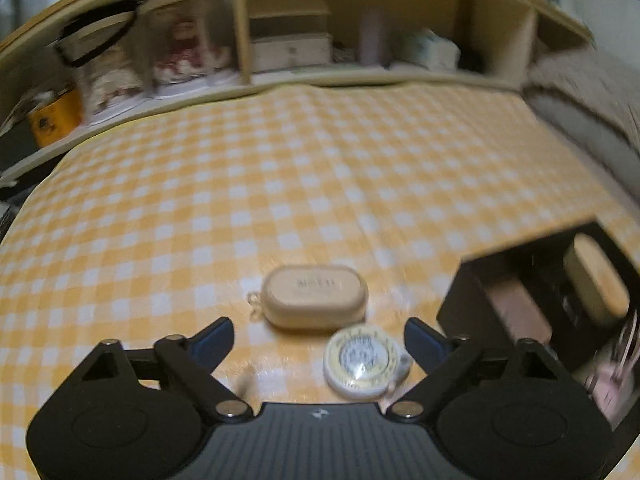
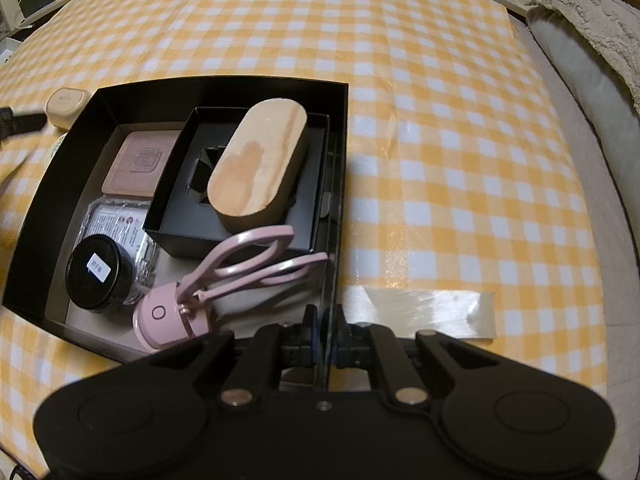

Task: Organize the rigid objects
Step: 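Close the left tool on the white tape measure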

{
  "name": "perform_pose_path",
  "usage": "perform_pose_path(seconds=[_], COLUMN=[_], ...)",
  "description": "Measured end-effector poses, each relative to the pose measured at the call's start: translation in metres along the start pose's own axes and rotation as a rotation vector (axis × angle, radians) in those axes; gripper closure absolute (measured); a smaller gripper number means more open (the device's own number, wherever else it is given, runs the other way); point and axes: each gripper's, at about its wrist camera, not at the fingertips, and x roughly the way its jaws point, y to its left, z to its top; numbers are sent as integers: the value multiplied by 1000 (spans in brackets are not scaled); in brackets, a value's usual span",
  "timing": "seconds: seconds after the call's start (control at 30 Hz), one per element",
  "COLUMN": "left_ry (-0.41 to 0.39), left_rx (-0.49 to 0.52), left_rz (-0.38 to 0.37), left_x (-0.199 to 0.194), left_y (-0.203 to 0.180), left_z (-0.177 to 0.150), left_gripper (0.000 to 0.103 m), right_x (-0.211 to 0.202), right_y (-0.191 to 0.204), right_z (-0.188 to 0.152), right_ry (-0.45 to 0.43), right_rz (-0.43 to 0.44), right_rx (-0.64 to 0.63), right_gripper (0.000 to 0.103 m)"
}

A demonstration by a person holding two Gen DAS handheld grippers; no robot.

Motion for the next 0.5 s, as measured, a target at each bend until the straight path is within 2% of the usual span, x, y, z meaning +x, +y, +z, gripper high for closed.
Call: perform_pose_path(seconds=[0.2, 0.37, 0.5], left_ry=[20, 45, 45], left_rx=[109, 182, 195], left_rz=[-43, -36, -42], left_x=[13, 24, 28], left_y=[-17, -30, -32], left_z=[-9, -18, -20], left_gripper=[21, 32, 44], right_x=[0, 0, 0], right_y=[0, 0, 0], right_z=[0, 0, 0], right_ry=[0, 0, 0], right_rz=[-1, -1, -2], right_rx=[0, 0, 0], right_gripper=[96, 96, 96])
